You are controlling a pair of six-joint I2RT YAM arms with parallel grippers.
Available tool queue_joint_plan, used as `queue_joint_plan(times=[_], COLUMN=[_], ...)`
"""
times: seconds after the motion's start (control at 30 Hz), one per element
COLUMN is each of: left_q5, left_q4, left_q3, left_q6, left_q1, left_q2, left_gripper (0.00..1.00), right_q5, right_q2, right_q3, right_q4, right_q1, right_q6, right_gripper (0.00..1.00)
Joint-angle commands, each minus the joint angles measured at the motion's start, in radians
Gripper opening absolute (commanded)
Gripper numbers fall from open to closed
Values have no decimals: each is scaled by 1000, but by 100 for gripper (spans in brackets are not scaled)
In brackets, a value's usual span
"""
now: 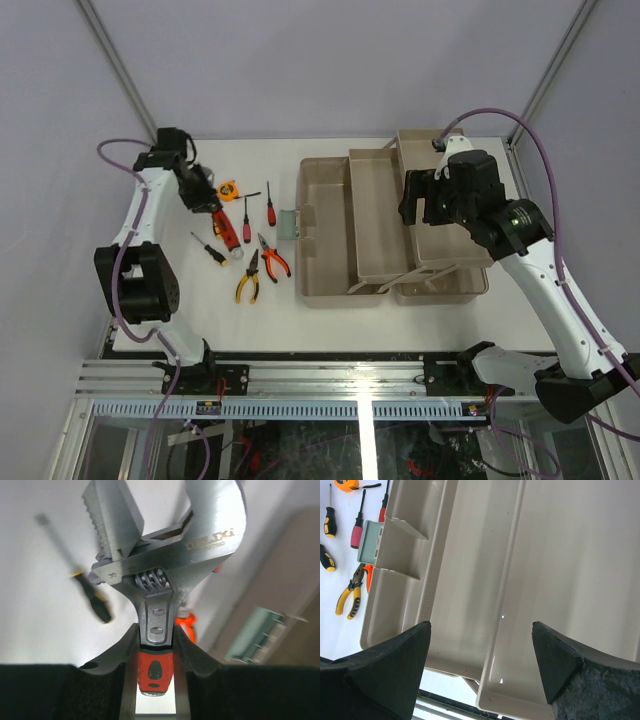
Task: Pack the tool kit
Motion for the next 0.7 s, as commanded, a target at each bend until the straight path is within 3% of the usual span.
queue_joint_plan(times=[0.0, 0.3, 0.67], left_q5=[123, 165, 143], left_q4=[-8, 71, 125], left_q3=[197, 517, 478], left_q6=[-69, -129, -175], left_q1=[-175, -436, -615], left_q2=[50, 227, 283], left_gripper=[0, 0, 0], right_q5=[26, 78, 119], right_q2=[7, -26, -94], right_q3=[2, -10, -21], right_q4=[50, 15, -44], right_q1=[-1, 0, -1], right_q6=[27, 63, 78], right_gripper=[89, 89, 89])
